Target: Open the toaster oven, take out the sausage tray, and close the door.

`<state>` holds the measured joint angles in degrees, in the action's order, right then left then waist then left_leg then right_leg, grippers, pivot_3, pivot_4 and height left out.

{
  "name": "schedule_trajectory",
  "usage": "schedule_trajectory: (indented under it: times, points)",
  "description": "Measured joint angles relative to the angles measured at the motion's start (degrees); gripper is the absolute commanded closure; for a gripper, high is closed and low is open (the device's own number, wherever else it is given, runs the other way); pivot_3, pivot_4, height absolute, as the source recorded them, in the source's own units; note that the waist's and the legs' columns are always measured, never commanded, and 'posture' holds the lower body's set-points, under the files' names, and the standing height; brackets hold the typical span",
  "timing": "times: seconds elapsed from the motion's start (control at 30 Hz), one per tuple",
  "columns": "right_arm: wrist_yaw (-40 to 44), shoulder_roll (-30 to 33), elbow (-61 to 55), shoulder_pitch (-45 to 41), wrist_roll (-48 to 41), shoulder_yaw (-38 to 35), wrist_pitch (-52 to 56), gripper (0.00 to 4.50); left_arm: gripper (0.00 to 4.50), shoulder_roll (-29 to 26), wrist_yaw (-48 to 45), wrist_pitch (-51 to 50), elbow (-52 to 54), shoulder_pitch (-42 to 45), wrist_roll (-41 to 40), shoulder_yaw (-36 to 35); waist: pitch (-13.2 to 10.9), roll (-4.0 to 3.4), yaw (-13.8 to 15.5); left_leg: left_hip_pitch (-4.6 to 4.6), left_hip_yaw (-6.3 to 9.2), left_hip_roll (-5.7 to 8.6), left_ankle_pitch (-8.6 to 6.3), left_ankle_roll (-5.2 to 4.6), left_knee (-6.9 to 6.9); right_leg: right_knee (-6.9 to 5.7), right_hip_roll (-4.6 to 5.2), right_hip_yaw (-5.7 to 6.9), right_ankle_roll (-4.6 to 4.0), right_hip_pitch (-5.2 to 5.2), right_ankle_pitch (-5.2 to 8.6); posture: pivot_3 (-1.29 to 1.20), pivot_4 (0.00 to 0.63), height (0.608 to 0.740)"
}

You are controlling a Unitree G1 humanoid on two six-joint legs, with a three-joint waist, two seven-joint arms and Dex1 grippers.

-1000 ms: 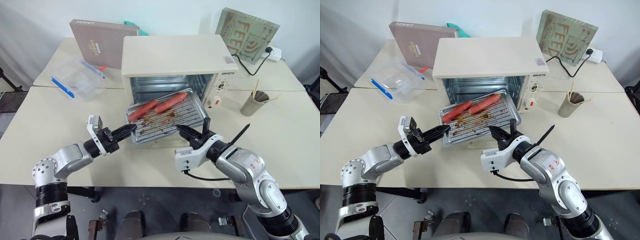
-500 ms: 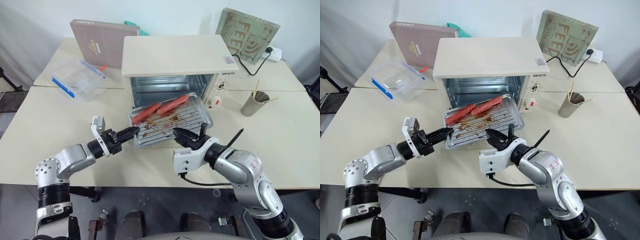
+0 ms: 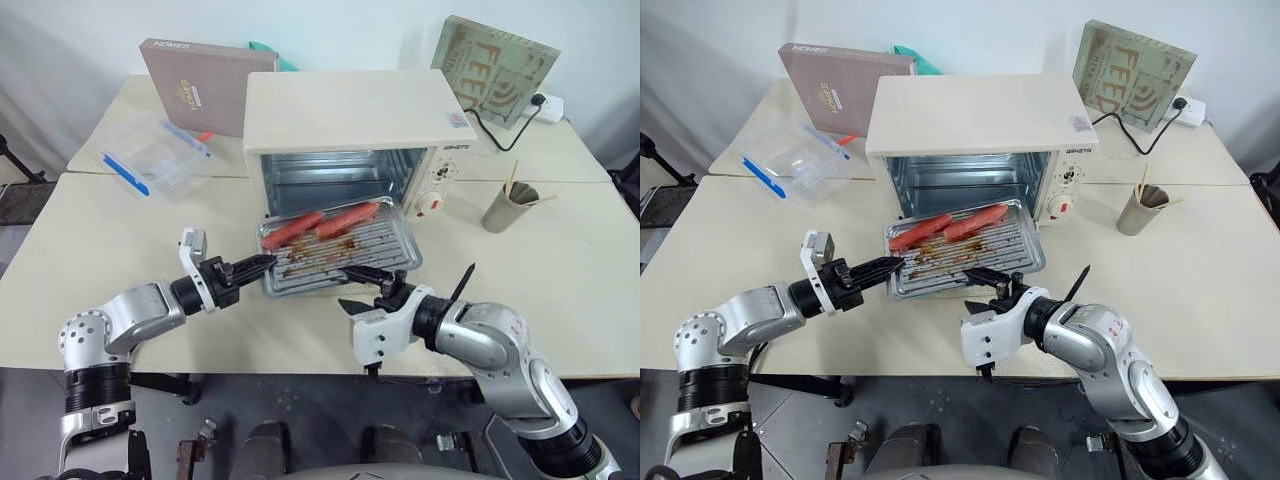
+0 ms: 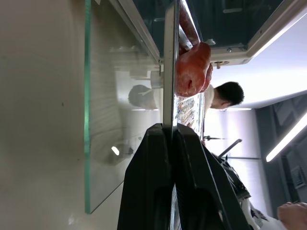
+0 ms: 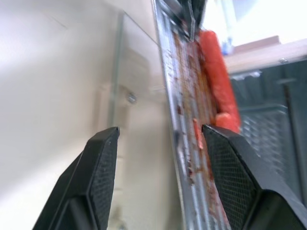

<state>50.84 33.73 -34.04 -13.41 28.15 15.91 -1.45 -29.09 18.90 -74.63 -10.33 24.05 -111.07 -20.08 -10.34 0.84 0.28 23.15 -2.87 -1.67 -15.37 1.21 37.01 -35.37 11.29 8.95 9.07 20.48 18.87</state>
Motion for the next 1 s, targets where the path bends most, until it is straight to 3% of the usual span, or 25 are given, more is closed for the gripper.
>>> schedule_trajectory:
  times: [0.27, 0.57, 0.67, 0.9, 1.0]
  points:
    - [11.0, 9.9, 0.3, 2.8, -26.7, -9.0, 0.8, 1.62, 4.50, -8.9, -4.9, -3.1, -1.8, -0.9, 0.0, -1.7, 0.0, 0.01, 0.0, 0.00, -0.01, -0.02, -0.01, -0.02, -0.07, 0.11, -0.03, 0.00, 0.00, -0.02, 0.00, 0.00, 0.150, 0.740]
    - [13.5, 14.3, 15.9, -4.4, -34.8, -15.3, 3.8, 1.62, 4.50, -19.0, -13.2, -6.4, -3.2, -10.9, 0.0, -4.7, 0.0, 0.01, -0.3, 0.00, -0.08, -0.04, -0.02, -0.01, -0.10, 0.20, -0.04, -0.03, -0.02, 0.01, 0.01, 0.00, 0.150, 0.740]
    - [14.0, 14.9, 21.4, -6.2, -35.2, -16.1, 1.5, 2.09, 4.50, -20.8, -15.1, -6.8, -3.6, -13.9, -0.1, -6.5, 0.0, 0.00, -0.2, 0.01, -0.11, -0.04, -0.03, -0.01, -0.11, 0.28, -0.04, -0.04, -0.02, 0.01, 0.01, 0.00, 0.150, 0.740]
    - [16.4, 15.5, 32.7, -6.9, -36.0, -16.3, -4.3, 4.29, 4.50, -20.0, -17.6, -5.2, -2.3, -21.6, 0.0, -14.6, -0.1, -0.02, -0.3, 0.01, -0.14, -0.06, -0.04, -0.01, -0.13, 0.28, -0.04, -0.06, -0.02, 0.01, 0.01, 0.00, 0.150, 0.740]
    - [16.3, 15.5, 37.5, -7.8, -35.9, -16.3, -6.5, 4.46, 4.50, -18.2, -17.8, -3.9, 0.5, -24.4, -0.1, -17.6, -0.1, -0.02, -0.4, 0.00, -0.15, -0.07, -0.04, -0.01, -0.13, 0.29, -0.04, -0.07, -0.02, 0.02, 0.01, 0.00, 0.150, 0.740]
